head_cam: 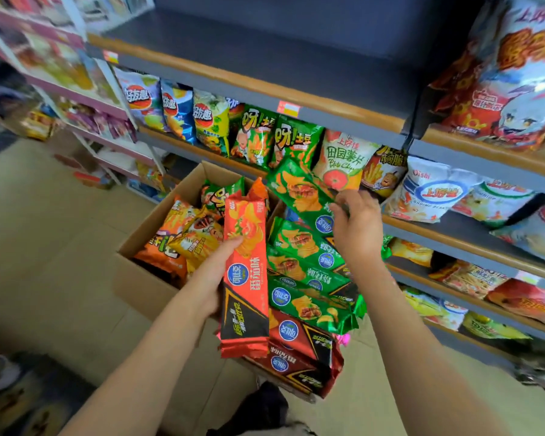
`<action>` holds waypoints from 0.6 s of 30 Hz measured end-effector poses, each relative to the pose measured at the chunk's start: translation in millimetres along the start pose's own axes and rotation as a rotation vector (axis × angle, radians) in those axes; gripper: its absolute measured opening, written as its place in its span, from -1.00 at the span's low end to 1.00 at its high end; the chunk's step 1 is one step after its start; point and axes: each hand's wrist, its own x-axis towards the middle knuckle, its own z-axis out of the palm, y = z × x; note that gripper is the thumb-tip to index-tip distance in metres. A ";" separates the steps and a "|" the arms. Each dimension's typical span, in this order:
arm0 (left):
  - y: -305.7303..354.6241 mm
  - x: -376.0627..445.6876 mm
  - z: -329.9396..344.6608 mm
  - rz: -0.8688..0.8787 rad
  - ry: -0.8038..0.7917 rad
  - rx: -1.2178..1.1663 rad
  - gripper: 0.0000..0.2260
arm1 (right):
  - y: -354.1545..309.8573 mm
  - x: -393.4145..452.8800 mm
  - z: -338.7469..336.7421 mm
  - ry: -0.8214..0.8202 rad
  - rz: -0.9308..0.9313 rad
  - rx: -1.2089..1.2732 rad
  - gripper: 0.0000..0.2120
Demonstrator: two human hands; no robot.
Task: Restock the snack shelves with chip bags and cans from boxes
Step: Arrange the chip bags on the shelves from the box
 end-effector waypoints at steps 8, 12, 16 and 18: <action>10.2 -9.7 19.9 0.076 -0.005 -0.014 -0.42 | -48.1 -29.8 -53.4 -0.109 0.449 0.637 -0.83; 21.7 3.5 35.9 0.202 -0.127 0.080 0.02 | -76.6 -65.2 -43.3 -0.225 0.478 0.504 -0.85; 32.7 17.0 30.1 0.289 -0.247 0.121 0.14 | -104.3 -70.6 -28.7 -0.091 0.484 0.404 -0.82; 44.6 14.7 11.9 0.277 -0.330 0.098 -0.03 | -126.0 -63.8 -11.1 -0.038 0.499 0.380 -0.82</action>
